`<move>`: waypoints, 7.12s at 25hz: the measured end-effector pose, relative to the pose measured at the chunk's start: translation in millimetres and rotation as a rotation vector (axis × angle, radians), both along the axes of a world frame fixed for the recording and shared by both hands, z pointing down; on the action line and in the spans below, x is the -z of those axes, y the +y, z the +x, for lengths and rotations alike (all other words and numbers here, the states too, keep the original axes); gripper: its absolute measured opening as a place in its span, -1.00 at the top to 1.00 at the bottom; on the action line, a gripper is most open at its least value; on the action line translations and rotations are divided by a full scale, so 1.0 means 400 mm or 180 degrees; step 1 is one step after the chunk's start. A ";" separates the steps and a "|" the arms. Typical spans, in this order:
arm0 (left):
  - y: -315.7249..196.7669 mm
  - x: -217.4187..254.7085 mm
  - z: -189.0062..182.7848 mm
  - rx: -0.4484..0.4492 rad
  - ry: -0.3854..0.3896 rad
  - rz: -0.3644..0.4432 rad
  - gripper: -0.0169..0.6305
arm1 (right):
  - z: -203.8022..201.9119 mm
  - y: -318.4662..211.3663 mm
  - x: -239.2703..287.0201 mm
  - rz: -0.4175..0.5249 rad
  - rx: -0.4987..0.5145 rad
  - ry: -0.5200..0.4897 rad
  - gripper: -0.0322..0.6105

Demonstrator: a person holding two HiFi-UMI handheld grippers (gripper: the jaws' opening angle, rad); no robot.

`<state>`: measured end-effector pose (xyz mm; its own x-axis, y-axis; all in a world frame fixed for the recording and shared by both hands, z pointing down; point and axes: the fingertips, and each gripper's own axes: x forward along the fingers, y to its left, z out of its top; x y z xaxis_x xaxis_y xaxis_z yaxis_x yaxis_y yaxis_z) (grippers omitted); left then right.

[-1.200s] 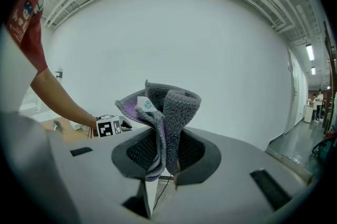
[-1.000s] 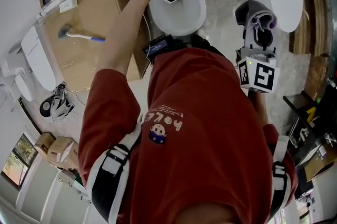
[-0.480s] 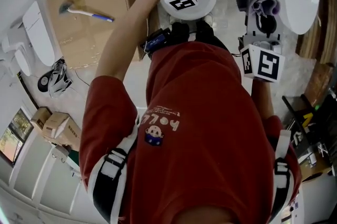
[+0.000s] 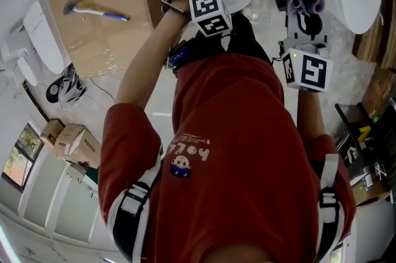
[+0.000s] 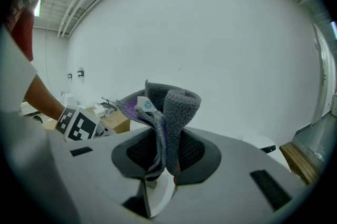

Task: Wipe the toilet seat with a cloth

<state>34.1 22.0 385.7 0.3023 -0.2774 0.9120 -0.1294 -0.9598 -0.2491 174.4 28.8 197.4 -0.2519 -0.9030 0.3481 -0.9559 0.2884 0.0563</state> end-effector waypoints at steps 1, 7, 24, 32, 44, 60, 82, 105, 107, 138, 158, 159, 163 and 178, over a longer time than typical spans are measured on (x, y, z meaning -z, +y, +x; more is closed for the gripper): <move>0.024 -0.018 0.001 0.0008 0.0003 -0.0110 0.70 | -0.003 0.005 -0.014 -0.0051 0.0013 0.0007 0.64; 0.168 -0.160 -0.004 -0.0057 -0.0052 -0.0571 0.57 | -0.023 0.037 -0.113 -0.0333 0.0075 0.0033 0.64; 0.370 -0.582 -0.008 -0.0315 -0.0258 -0.1012 0.22 | -0.131 0.018 -0.487 -0.0748 0.0618 0.0167 0.64; 0.394 -0.766 -0.013 -0.0283 -0.0295 -0.0902 0.15 | -0.115 0.030 -0.648 -0.0892 0.0772 0.0281 0.65; 0.392 -0.907 -0.010 -0.0348 -0.0428 -0.0836 0.12 | -0.131 0.021 -0.771 -0.0962 0.0809 0.0257 0.65; 0.385 -0.892 -0.015 -0.0017 -0.0091 -0.0807 0.13 | -0.147 -0.084 -0.858 -0.1147 0.0689 0.0191 0.64; -0.141 -0.411 -0.292 0.3446 0.2974 0.0916 0.91 | -0.134 -0.469 -1.232 -0.2073 -0.0225 0.0379 0.64; -0.131 -0.310 -0.529 0.3632 0.3210 0.1271 0.91 | -0.483 -0.518 -1.229 -0.1542 0.0454 0.0899 0.64; -0.118 -0.305 -0.548 0.3651 0.3208 0.1293 0.91 | -0.565 -0.500 -1.232 -0.1514 0.0745 0.0951 0.64; 0.025 -0.255 -0.561 0.3599 0.3020 0.1525 0.91 | -0.786 0.191 -1.269 -0.1461 0.3539 0.1409 0.64; 0.005 -0.324 -0.344 0.3314 0.2920 0.1027 0.91 | -0.455 0.358 -1.283 -0.1963 0.2956 0.1194 0.64; 0.003 -0.327 -0.335 0.3294 0.2903 0.0993 0.91 | -0.440 0.351 -1.282 -0.1987 0.2892 0.1153 0.64; -0.013 -0.335 -0.296 0.3203 0.2888 0.0915 0.91 | -0.362 0.321 -1.284 -0.2061 0.2697 0.1124 0.64; -0.049 -0.326 -0.216 0.3052 0.2933 0.0814 0.91 | -0.132 0.093 -1.286 -0.1845 0.2478 0.1693 0.64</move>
